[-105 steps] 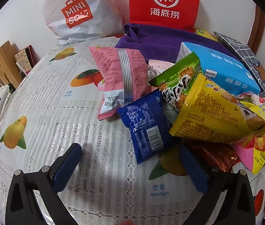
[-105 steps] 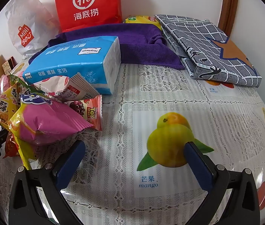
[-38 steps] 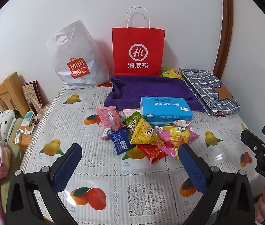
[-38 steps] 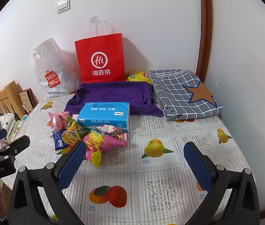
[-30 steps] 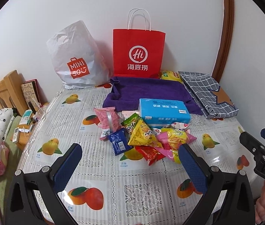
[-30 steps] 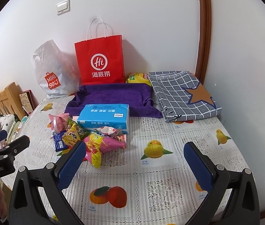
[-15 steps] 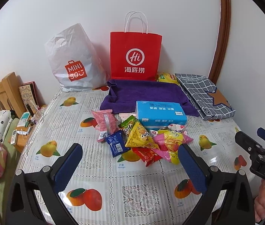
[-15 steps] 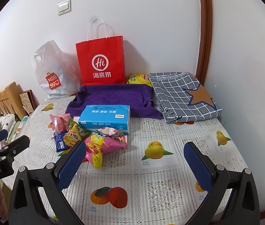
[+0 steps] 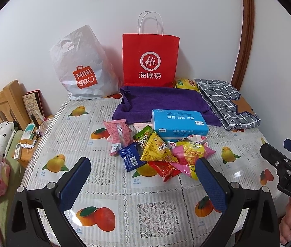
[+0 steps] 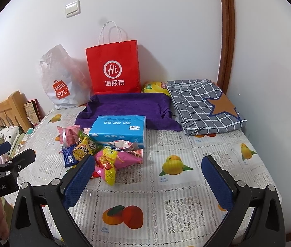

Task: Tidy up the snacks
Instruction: 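Move both grippers toward the pile of snack bags, then grasp the pink wafer bag with the left gripper while the right grasps the yellow-pink chips bag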

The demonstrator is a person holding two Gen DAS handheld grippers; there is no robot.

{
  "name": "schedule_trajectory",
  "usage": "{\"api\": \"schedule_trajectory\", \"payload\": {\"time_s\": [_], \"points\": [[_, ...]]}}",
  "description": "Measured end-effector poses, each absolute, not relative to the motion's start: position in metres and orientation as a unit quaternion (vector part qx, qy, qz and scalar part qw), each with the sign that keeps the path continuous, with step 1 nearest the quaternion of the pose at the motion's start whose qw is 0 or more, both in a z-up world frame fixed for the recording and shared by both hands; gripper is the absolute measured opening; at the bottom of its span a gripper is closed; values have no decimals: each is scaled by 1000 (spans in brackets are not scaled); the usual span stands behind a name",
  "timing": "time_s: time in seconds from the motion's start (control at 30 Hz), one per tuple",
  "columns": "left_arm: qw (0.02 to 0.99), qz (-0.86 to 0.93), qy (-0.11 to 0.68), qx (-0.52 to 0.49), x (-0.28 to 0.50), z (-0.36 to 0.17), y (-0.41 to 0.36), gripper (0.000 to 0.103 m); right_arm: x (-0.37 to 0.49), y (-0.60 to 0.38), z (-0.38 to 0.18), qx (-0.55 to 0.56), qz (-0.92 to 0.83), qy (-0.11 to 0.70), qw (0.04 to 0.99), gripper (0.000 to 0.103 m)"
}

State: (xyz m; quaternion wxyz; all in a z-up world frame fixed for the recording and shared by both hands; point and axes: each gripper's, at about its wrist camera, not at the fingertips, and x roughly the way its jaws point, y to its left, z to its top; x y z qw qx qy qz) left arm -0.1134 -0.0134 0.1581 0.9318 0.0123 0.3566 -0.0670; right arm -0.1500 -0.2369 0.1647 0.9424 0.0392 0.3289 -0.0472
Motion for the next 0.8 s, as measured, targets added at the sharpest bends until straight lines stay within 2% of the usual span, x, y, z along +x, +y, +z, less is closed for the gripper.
{"api": "schedule_trajectory", "payload": {"time_s": [0.4, 0.57, 0.8], "points": [[928, -63, 368, 10, -95, 136, -3, 99, -129, -233, 143, 39, -32, 349, 936, 97], [922, -45, 384, 12, -79, 116, 5, 98, -110, -222, 124, 29, -13, 367, 930, 88], [912, -30, 409, 13, -53, 91, 16, 97, -75, -203, 98, 16, 29, 389, 921, 84]]}}
